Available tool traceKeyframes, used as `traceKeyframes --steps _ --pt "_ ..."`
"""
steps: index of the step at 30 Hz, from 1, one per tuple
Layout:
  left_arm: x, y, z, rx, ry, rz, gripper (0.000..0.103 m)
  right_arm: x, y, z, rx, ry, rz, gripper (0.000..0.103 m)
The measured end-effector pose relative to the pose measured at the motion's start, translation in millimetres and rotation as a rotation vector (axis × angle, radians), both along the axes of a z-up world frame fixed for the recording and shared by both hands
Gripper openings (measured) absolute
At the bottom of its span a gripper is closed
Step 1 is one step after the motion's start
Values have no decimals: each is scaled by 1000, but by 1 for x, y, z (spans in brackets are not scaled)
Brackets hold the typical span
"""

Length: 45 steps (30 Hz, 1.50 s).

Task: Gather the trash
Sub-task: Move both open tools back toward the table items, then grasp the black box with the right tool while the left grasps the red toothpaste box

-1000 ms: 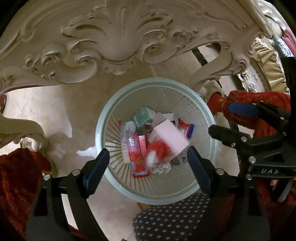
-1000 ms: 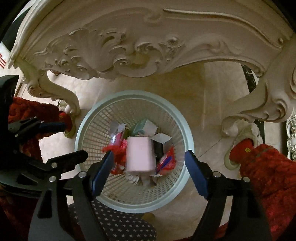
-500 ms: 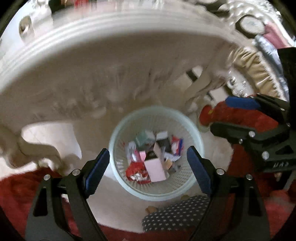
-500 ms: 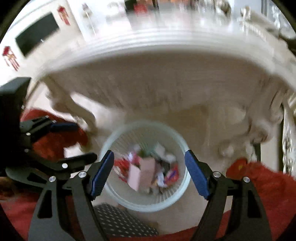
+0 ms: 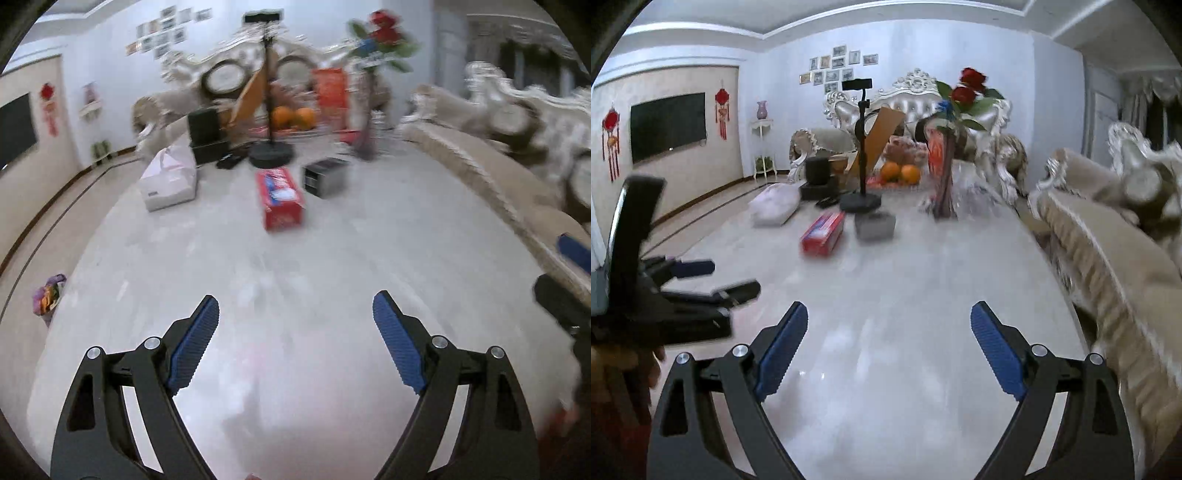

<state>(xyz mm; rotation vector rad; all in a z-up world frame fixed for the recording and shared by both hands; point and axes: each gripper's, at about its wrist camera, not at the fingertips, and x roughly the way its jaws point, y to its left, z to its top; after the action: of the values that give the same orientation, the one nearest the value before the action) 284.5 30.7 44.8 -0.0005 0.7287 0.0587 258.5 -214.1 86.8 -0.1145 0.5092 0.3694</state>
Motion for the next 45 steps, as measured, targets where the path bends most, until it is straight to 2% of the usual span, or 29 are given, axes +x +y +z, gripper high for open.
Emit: traceKeyframes --steps 3,6,9,14,20,24,29,31,34,35,36,37,38,45 --pt "57 5 -9 -13 33 44 83 79 14 -4 -11 35 37 86" --pt "99 13 -18 -14 62 65 83 136 28 -13 -12 75 63 86" --pt "129 22 -24 -33 84 76 83 172 44 -23 -12 127 109 86" --pt "159 24 -35 -31 115 76 83 219 77 -46 -120 189 193 86" --pt "174 29 -41 -31 137 67 83 245 96 -57 -164 182 292 86" --pt "181 31 -41 -4 140 72 83 259 102 -60 -169 201 325 86" --pt "190 34 -47 4 182 76 83 272 113 -68 -195 229 354 86" --pt "191 39 -48 -5 191 92 83 276 117 -70 -211 223 347 86" --pt "191 50 -49 -64 192 104 83 283 119 -70 -187 245 342 86" --pt "192 51 -49 -62 191 101 81 285 119 -71 -175 259 338 84" --pt "192 51 -50 -42 196 94 79 288 118 -73 -153 289 339 74" --pt "192 51 -50 -24 194 92 66 291 117 -75 -126 328 347 66" --pt "192 52 -48 -12 186 94 47 292 115 -76 -105 346 336 66" --pt "189 57 -46 -47 166 48 47 265 102 -66 -41 344 269 66"
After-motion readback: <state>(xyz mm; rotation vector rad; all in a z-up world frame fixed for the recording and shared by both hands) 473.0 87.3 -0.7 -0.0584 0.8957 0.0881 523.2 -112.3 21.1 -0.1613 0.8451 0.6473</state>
